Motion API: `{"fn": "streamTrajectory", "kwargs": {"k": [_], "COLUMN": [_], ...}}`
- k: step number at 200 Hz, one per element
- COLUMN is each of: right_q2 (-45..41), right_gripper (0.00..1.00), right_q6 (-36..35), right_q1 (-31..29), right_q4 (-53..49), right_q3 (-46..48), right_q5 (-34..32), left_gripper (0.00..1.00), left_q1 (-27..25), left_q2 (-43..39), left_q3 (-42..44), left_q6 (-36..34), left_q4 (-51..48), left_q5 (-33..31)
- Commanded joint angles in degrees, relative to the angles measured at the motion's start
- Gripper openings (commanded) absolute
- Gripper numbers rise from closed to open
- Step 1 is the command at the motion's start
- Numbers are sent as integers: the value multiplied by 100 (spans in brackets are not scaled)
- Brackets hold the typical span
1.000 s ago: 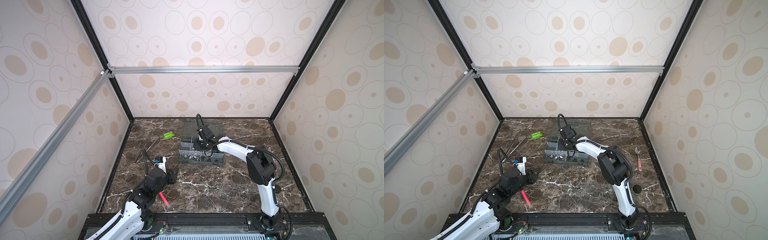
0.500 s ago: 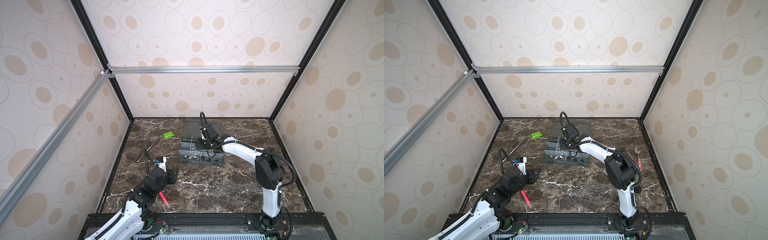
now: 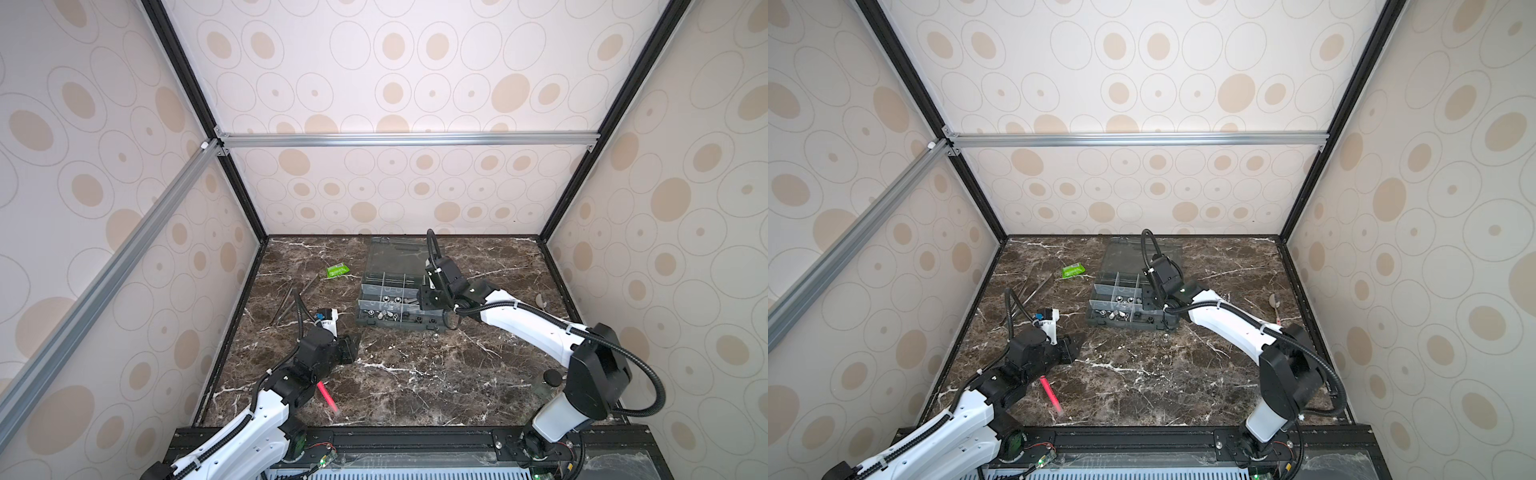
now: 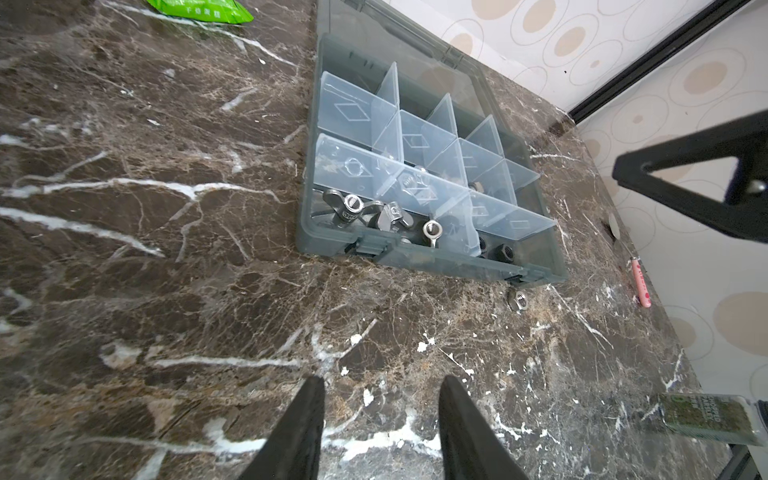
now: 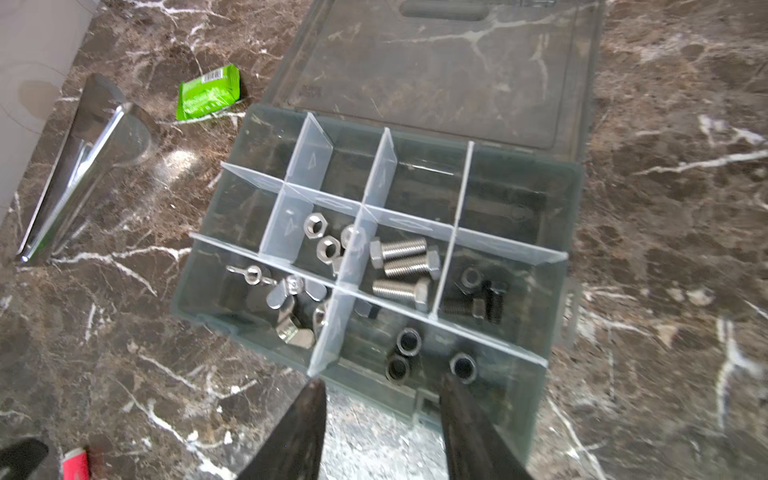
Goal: Sort the screws and nuts into containers
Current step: 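Open the right gripper to drop the nut into the compartment, then withdraw the right gripper while the left gripper moves toward the last loose nut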
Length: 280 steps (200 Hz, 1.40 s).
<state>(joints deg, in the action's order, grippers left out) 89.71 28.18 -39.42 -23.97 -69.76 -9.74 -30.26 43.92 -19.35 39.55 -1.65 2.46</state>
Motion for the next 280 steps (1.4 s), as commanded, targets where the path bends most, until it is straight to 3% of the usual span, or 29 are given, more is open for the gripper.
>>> {"fn": "streamTrajectory", "kwargs": {"k": [1,61,148,221,280], "right_q2": [-539,-1912,-3406,-3803,-3768], "right_gripper": [48,49,49,50,50], "right_q6": [69,707,1637,1758,1813], "right_q1": [18,46,49,52,48], "right_q4": [-192,-156,-515,-795,-741], "right_q3": [507,1956,3311,3451,3477], "right_q5": [-483,-988,-1398,-1557,-1519], "left_gripper": [45,44,45,46,46], "left_q1": [31,-104,-1117,-2032,-2306], "left_q2": [151,875,2490,4485,5550], "left_q3": [-388,-775,-1454,-2854,-3772], "left_q6": [-131,-334,-572,-1024,-1453], "left_q4": [309,549,1026,743,415], "left_q5": [76,271,128,53,39]}}
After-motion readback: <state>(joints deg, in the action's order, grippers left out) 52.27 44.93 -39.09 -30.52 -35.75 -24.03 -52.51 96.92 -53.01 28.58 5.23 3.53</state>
